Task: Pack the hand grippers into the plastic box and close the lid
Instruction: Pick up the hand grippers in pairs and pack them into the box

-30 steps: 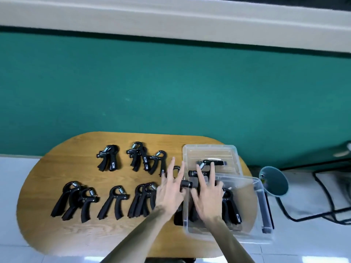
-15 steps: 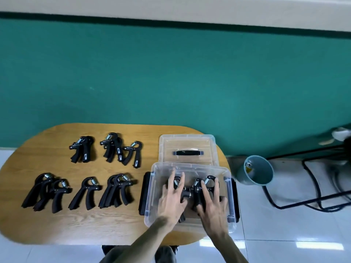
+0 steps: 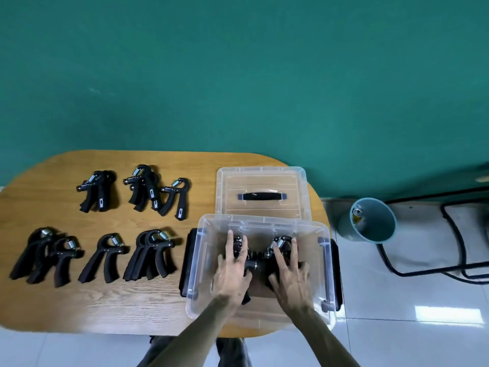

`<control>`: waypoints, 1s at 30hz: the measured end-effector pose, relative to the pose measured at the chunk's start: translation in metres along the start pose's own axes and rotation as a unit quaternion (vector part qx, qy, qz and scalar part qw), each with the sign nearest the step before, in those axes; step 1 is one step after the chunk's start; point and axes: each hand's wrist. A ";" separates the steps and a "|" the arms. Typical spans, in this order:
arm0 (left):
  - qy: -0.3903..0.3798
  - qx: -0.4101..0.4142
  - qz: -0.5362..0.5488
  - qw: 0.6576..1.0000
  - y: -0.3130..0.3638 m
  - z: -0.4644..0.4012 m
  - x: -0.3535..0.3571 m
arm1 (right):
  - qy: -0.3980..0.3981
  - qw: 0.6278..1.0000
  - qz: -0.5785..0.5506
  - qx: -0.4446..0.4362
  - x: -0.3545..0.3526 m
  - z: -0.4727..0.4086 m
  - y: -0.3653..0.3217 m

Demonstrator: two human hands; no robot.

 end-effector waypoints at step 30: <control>0.020 0.001 0.048 0.999 -0.043 -0.051 0.037 | 0.006 0.999 0.007 -0.039 0.047 -0.030 0.005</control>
Point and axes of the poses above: each hand's wrist, its own z-axis away from the middle knuckle, its own x-axis out of the palm, y = z × x, and after that the axes turned 14 degrees about z, right-handed
